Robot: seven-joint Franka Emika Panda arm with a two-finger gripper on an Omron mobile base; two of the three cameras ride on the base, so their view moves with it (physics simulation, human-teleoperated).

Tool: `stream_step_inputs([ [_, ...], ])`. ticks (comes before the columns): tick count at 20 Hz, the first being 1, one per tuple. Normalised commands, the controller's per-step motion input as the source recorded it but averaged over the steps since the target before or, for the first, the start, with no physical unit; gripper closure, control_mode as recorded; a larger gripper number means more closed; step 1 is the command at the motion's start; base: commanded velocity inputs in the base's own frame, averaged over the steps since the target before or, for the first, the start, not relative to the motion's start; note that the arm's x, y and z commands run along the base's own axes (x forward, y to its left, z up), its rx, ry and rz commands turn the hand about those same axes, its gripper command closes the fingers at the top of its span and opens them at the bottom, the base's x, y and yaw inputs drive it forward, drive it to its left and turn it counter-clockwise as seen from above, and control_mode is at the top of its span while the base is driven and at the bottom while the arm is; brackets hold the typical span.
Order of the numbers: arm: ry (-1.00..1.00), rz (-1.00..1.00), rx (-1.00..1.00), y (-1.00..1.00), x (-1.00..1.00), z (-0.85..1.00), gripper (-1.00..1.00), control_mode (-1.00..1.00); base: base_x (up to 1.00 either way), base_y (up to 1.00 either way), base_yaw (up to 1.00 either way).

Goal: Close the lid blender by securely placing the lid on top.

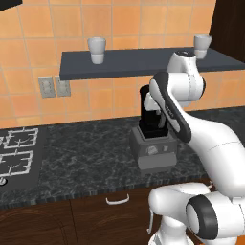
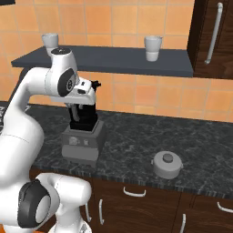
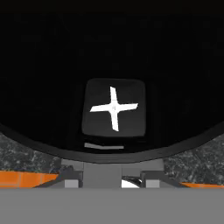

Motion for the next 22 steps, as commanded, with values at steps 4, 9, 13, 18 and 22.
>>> stream_step_inputs([
  [4, -0.01, -0.15, 0.00, -0.22, -0.29, -0.04, -1.00, -1.00, 0.00, 0.00, 0.00],
  [9, -0.01, -0.31, 0.03, -0.88, -0.57, -0.23, -1.00, -1.00, 0.00, 0.00, 0.00],
  [13, 0.00, -0.38, 0.03, -0.94, -0.39, -0.24, -1.00, -1.00, 0.00, 0.00, 0.00],
  [18, -0.02, -0.32, 0.04, -0.97, -0.41, -0.24, -1.00, -1.00, 0.00, 0.00, 0.00],
  [22, -0.21, -0.01, 0.02, -0.29, -0.71, -0.03, -1.00, -1.00, 0.00, 0.00, 0.00],
])
